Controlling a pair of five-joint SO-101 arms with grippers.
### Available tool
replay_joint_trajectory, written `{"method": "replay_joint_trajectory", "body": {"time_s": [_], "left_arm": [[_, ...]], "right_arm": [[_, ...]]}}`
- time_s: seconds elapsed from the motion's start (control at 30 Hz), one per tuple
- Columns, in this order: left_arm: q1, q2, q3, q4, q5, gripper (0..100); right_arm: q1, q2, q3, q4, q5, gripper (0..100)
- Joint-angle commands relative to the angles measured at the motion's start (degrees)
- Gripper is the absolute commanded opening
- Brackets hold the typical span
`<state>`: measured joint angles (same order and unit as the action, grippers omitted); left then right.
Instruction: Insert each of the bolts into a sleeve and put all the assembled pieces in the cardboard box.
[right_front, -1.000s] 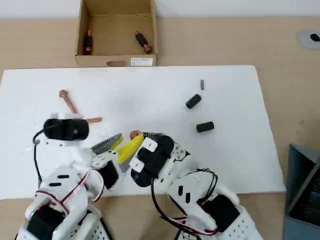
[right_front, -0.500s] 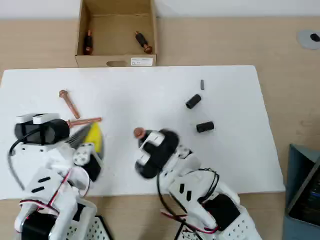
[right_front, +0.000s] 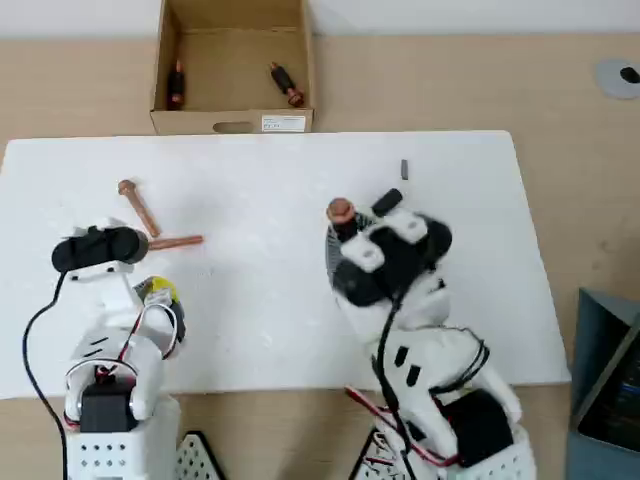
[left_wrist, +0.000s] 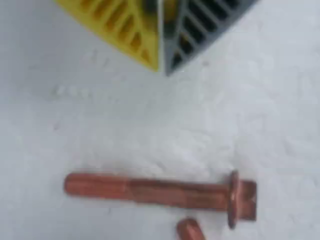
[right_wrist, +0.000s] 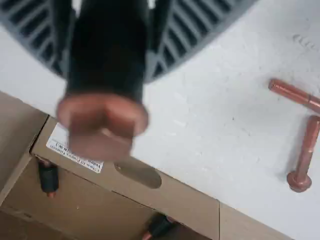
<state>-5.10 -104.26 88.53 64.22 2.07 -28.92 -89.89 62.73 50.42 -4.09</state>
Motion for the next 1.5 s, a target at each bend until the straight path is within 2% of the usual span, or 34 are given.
{"method": "replay_joint_trajectory", "body": {"time_s": [0.0,0.37,0.77,1.2,1.47], "left_arm": [[-0.44,-0.31,1.49,-0.18,-0.53,0],[-0.62,-0.31,4.66,-0.09,-0.44,0],[-0.53,-0.31,4.66,-0.18,-0.09,0],[-0.53,-0.31,4.66,-0.18,-0.09,0],[-0.53,-0.31,4.66,-0.18,-0.09,0]], "right_arm": [[1.36,12.53,-12.44,-1.85,-3.16,0.9],[6.37,47.69,-33.36,-15.38,-4.22,0.9],[6.37,87.34,-60.44,-29.36,10.37,0.9],[6.11,127.78,-102.11,-29.63,25.14,1.2],[6.02,142.37,-118.46,-28.92,33.23,1.3]]}}
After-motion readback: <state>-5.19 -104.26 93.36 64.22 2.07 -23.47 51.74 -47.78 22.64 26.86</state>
